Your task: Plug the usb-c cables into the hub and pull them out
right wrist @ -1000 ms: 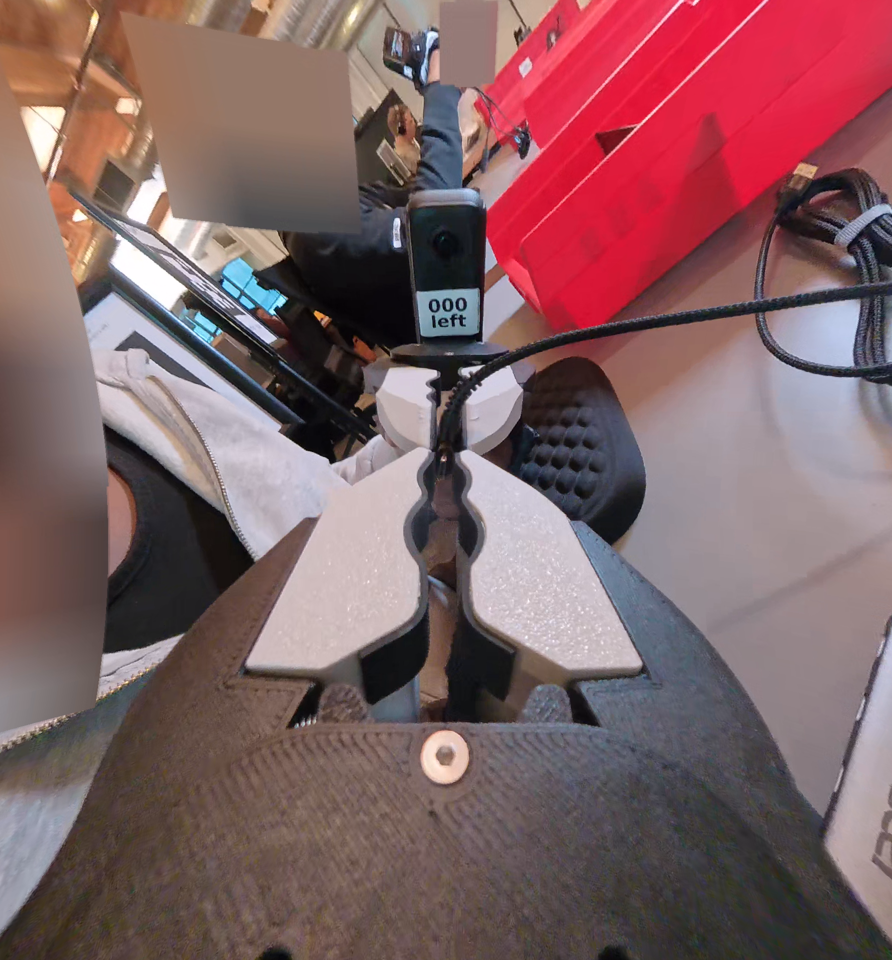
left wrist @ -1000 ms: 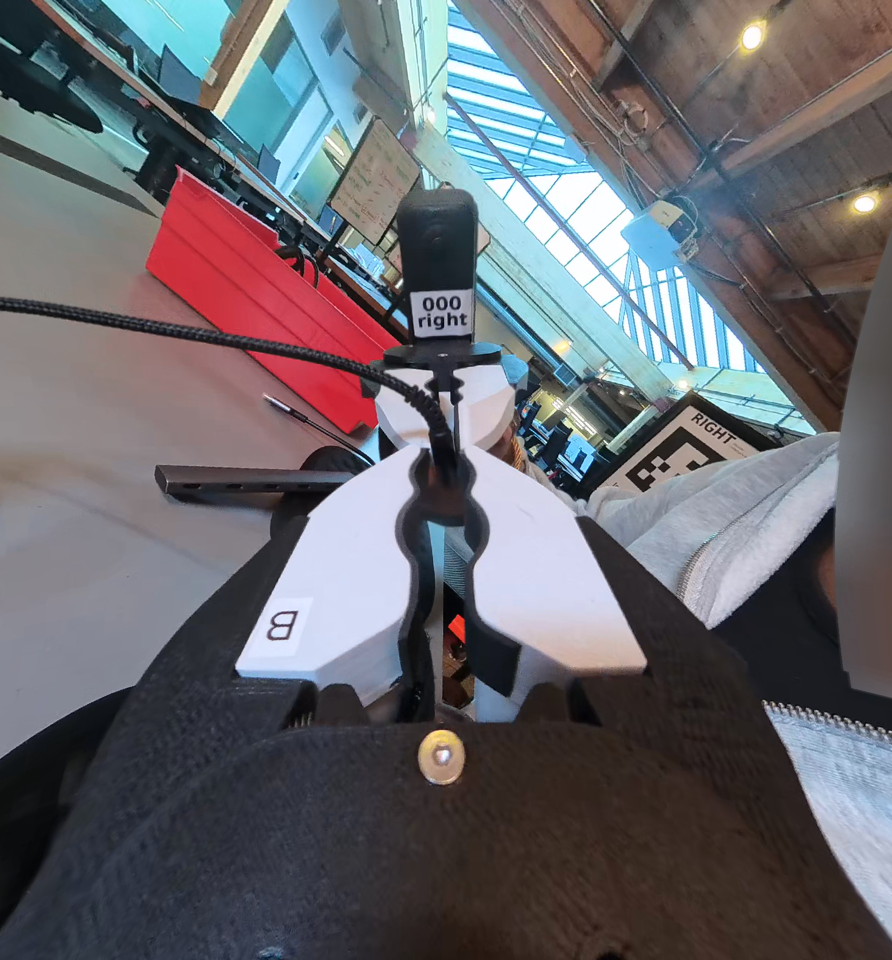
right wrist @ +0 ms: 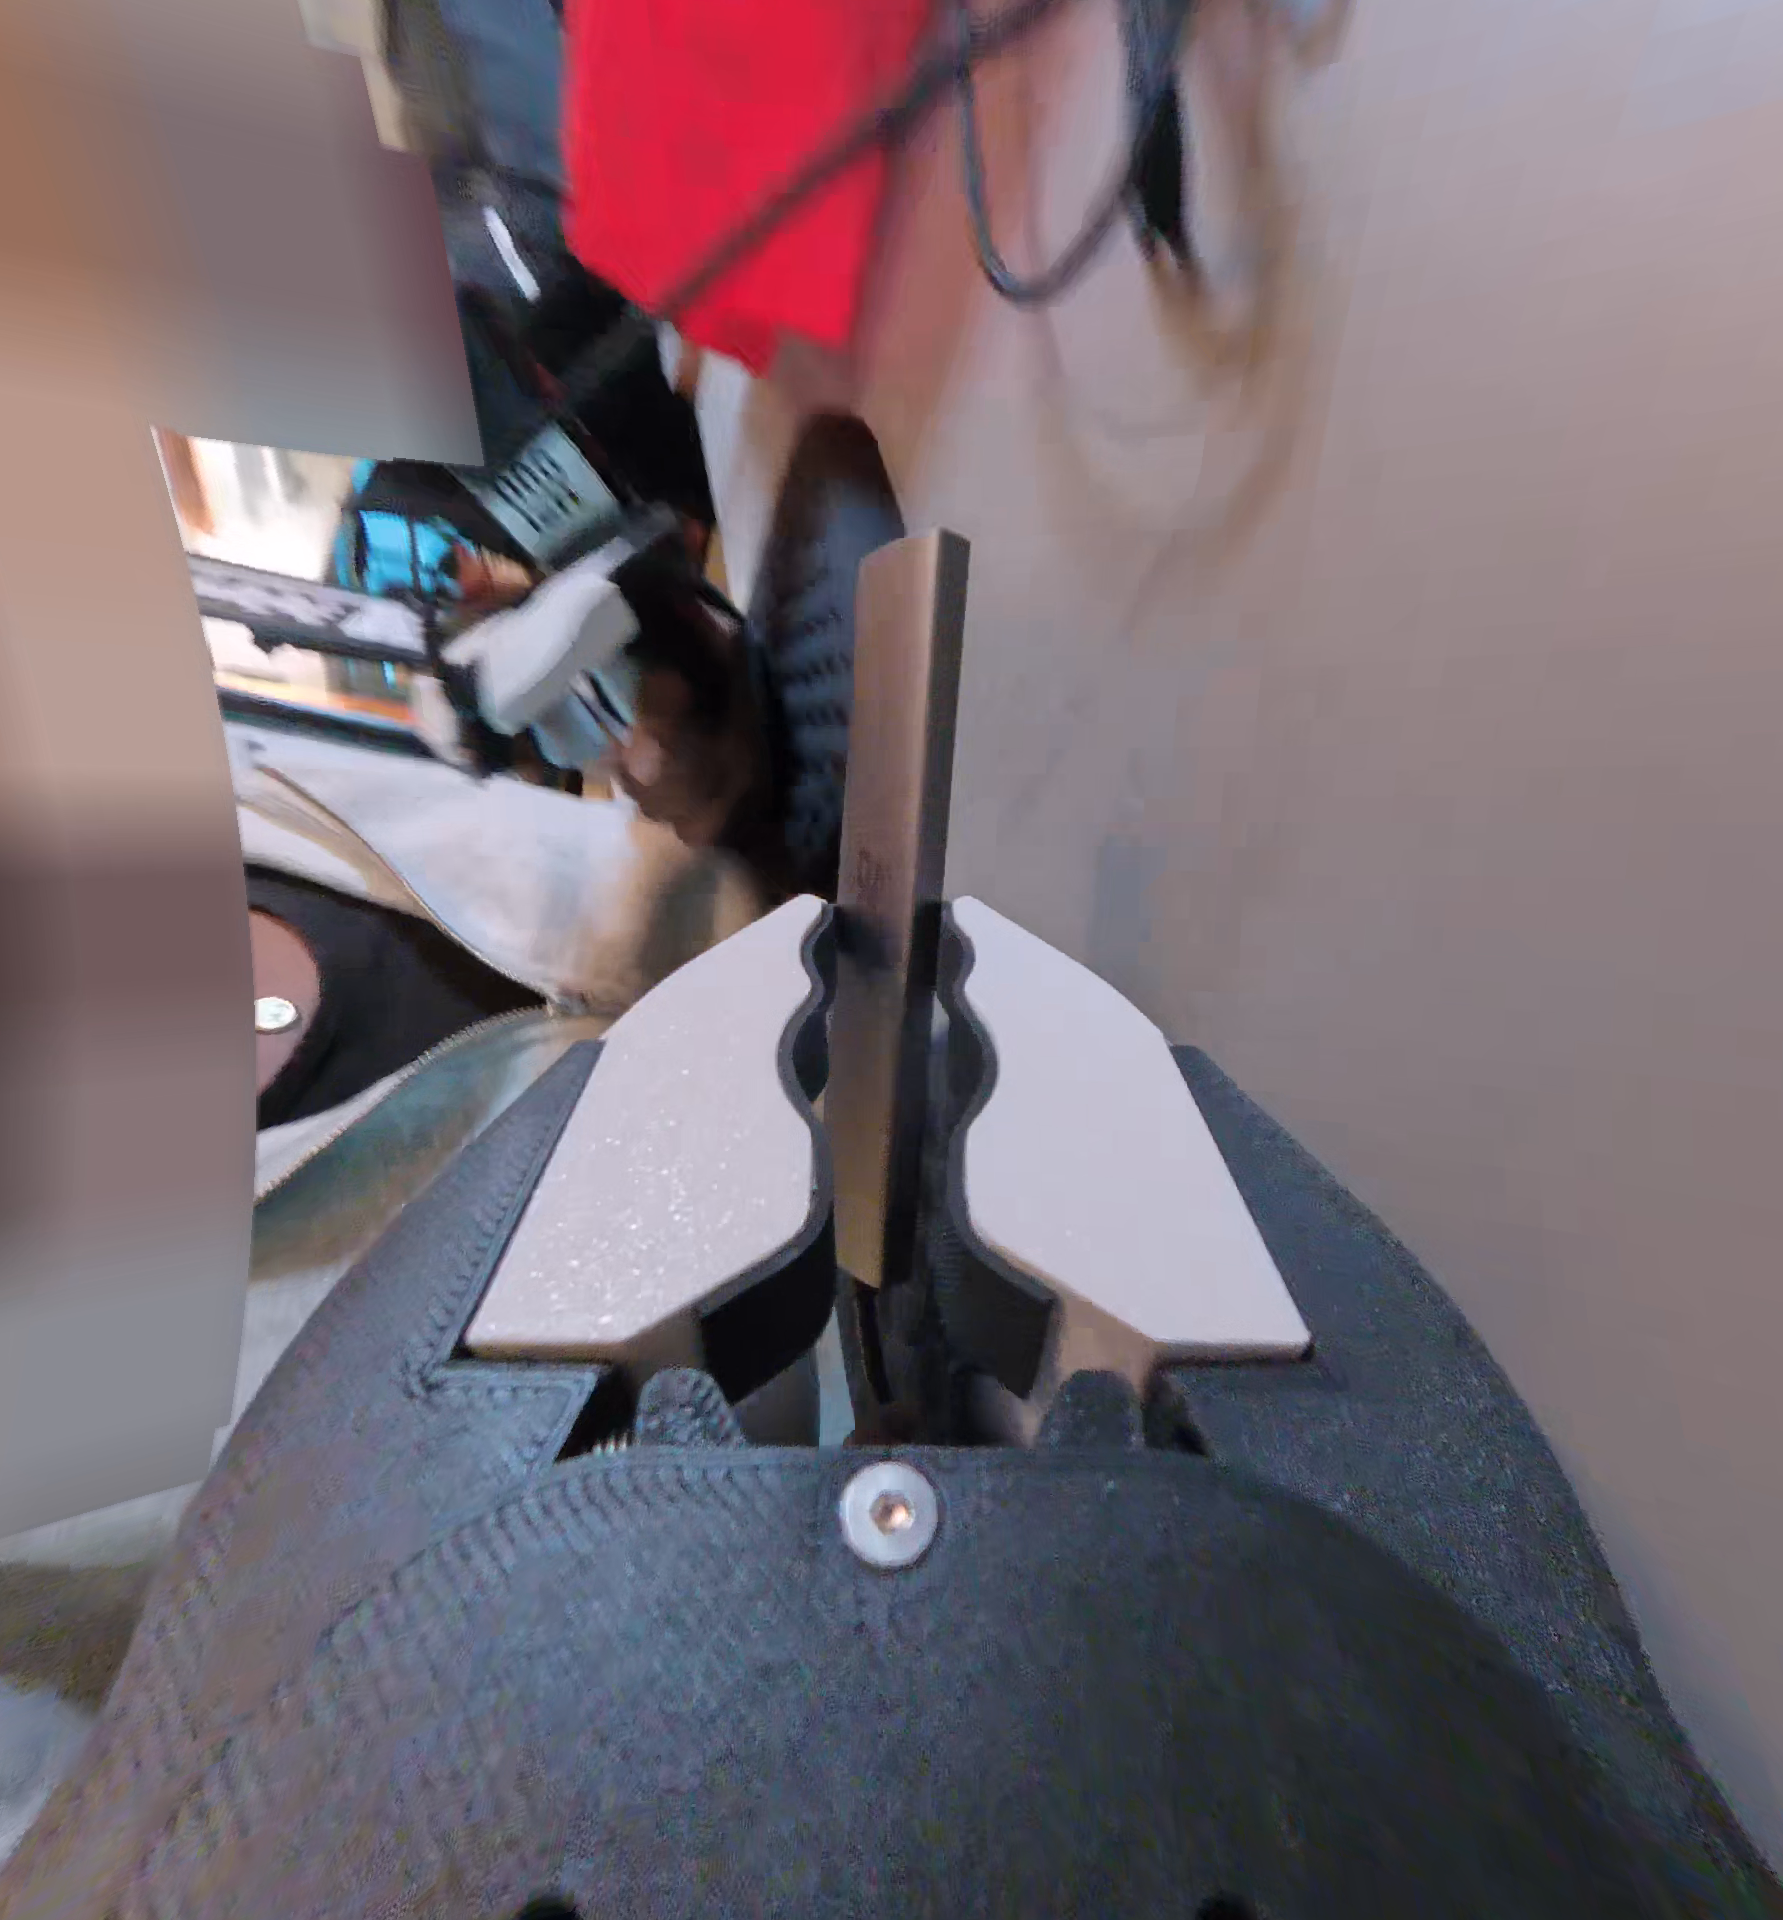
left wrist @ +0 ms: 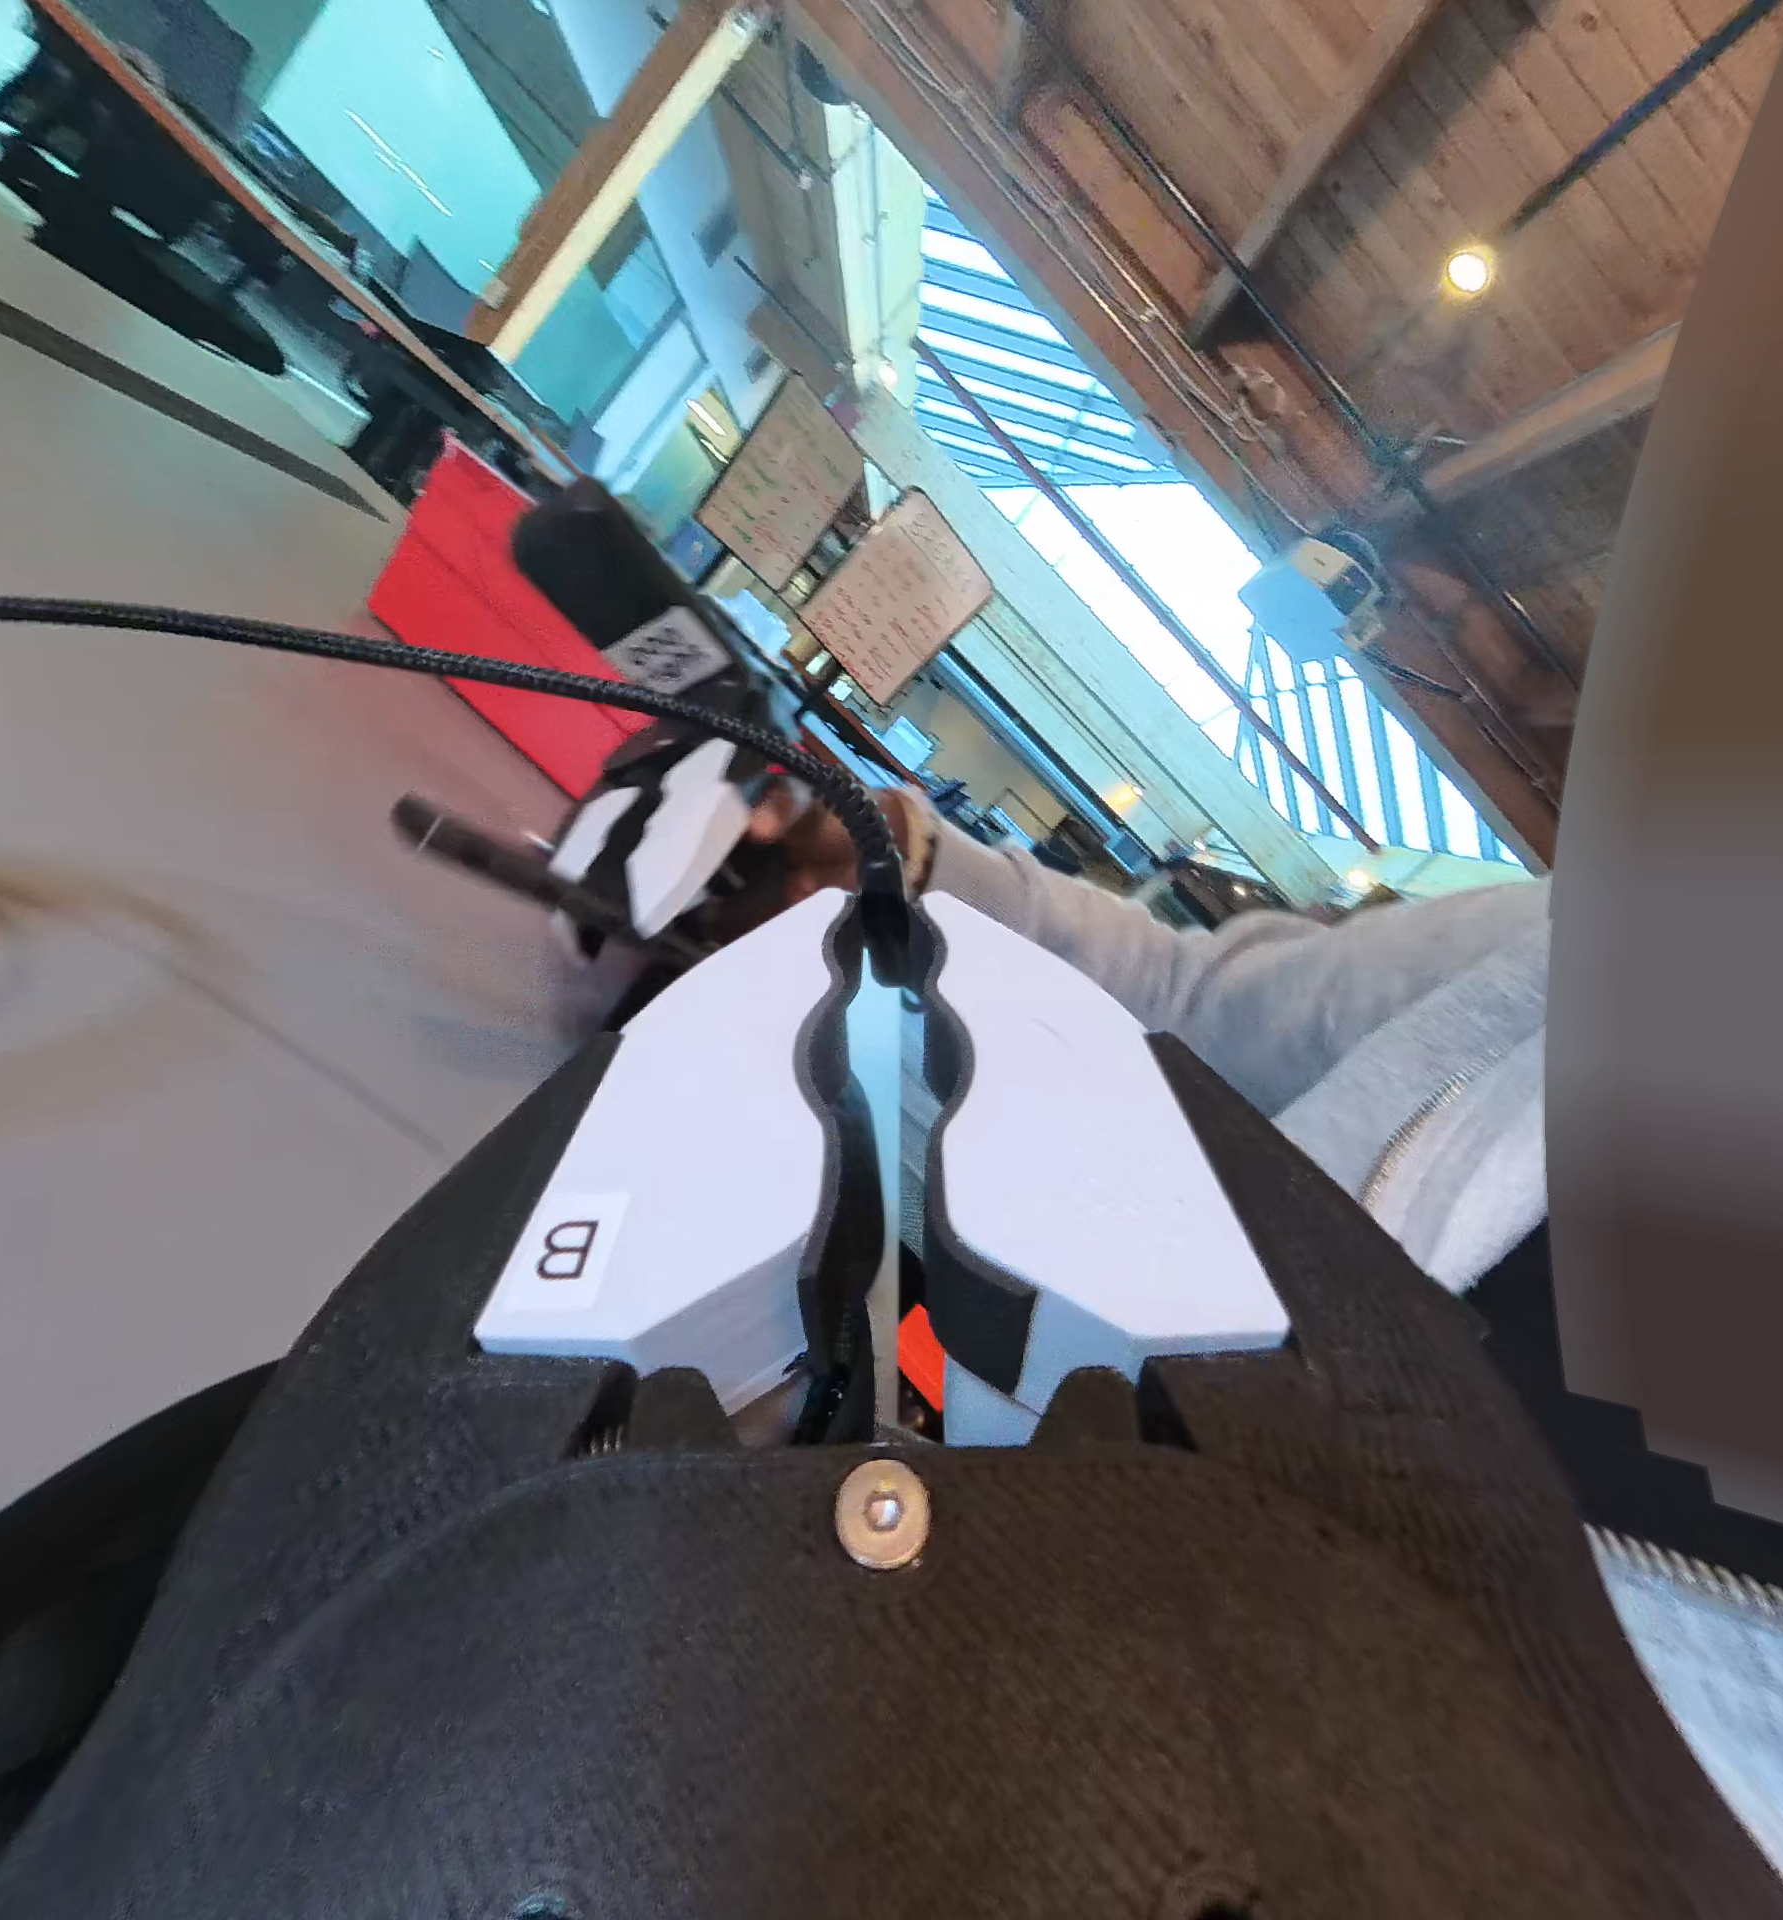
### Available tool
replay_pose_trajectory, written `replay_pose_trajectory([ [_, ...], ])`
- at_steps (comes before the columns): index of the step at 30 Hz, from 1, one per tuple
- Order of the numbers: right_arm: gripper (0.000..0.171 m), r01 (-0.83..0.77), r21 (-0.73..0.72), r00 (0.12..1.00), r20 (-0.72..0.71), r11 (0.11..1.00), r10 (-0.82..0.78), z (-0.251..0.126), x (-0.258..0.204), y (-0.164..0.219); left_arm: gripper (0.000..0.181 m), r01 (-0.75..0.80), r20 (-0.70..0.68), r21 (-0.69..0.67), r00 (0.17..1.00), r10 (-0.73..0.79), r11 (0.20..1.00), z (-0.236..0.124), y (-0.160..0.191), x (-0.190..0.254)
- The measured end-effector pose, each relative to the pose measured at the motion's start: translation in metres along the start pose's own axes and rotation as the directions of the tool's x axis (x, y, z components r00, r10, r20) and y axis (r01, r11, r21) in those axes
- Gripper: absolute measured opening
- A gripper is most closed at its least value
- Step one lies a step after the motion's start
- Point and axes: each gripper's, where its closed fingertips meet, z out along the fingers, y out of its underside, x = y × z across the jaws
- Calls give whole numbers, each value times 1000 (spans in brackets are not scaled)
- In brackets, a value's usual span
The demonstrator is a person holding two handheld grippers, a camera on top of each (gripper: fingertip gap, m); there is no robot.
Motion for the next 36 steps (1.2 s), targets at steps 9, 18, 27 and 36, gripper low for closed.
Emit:
replay_pose_trajectory([
  [9, 18, 657, -50, 530, -680, 753, -507, -12, -15, 7, 10, -4, 77, 94, 997, -4, 996, 7, -12, -11],
  [18, 18, 393, -787, -314, -601, 475, -735, -53, 15, 57, 9, -42, 78, 109, 996, 34, 993, 7, -11, -7],
  [27, 18, 417, -735, -218, -653, 535, -726, -38, 18, 74, 9, -32, 43, 123, 999, 27, 992, 4, -12, -4],
  [36, 17, 369, -775, -158, -597, 514, -787, -30, 14, 82, 9, -22, 20, 131, 1000, 20, 991, 3, -13, -2],
])
